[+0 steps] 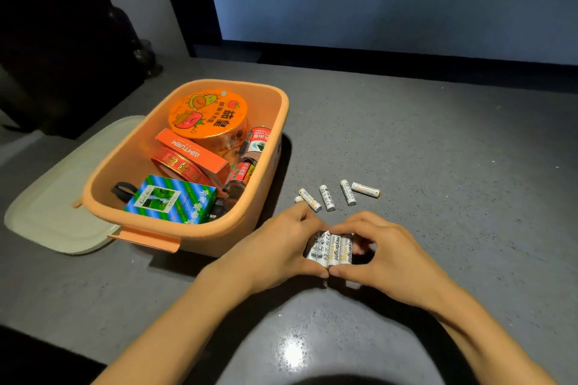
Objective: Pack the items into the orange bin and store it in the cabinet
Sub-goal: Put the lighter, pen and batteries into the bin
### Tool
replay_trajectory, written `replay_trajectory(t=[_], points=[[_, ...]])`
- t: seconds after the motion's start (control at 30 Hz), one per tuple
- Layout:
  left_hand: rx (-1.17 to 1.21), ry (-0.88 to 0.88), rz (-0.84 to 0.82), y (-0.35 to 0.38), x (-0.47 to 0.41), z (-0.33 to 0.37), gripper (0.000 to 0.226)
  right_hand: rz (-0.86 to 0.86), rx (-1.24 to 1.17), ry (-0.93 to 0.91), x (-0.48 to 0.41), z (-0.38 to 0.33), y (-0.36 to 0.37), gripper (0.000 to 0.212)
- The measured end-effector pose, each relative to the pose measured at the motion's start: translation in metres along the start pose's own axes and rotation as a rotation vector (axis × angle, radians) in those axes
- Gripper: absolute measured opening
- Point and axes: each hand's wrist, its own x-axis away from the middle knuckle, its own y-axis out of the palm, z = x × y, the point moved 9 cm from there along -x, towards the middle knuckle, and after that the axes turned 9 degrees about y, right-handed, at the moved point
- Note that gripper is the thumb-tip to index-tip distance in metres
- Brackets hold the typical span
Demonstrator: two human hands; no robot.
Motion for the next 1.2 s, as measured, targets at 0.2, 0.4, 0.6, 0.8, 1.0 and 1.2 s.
replay_trajectory(t=[0.2, 0.4, 0.6, 0.8, 1.0, 1.2], points=[[-0.091, 0.027, 0.084, -0.096, 0.024, -0.001, 0.062, 0.048, -0.013, -0.131, -0.033, -0.089, -0.03, 0.043], [-0.237, -0.083, 0.235, -0.192, 0.065, -0.055, 0.063, 0.069, -0.006, -0.282, -0.09, -0.178, -0.01, 0.045], [-0.24, -0.178, 0.208, -0.199, 0.111, -0.135, 0.062, -0.057, 0.123, -0.301, -0.14, -0.214, 0.069, 0.049], [-0.333, -0.228, 0.065, -0.179, 0.126, -0.181, 0.072, -0.148, 0.143, -0.275, -0.158, -0.219, 0.109, 0.072], [-0.231, -0.172, 0.136, -0.185, 0.118, -0.173, 0.079, -0.041, 0.081, -0.239, -0.157, -0.21, 0.086, 0.073], [-0.191, -0.042, 0.171, -0.172, 0.078, -0.127, 0.074, 0.158, -0.004, -0.128, -0.13, -0.164, 0.018, 0.061]])
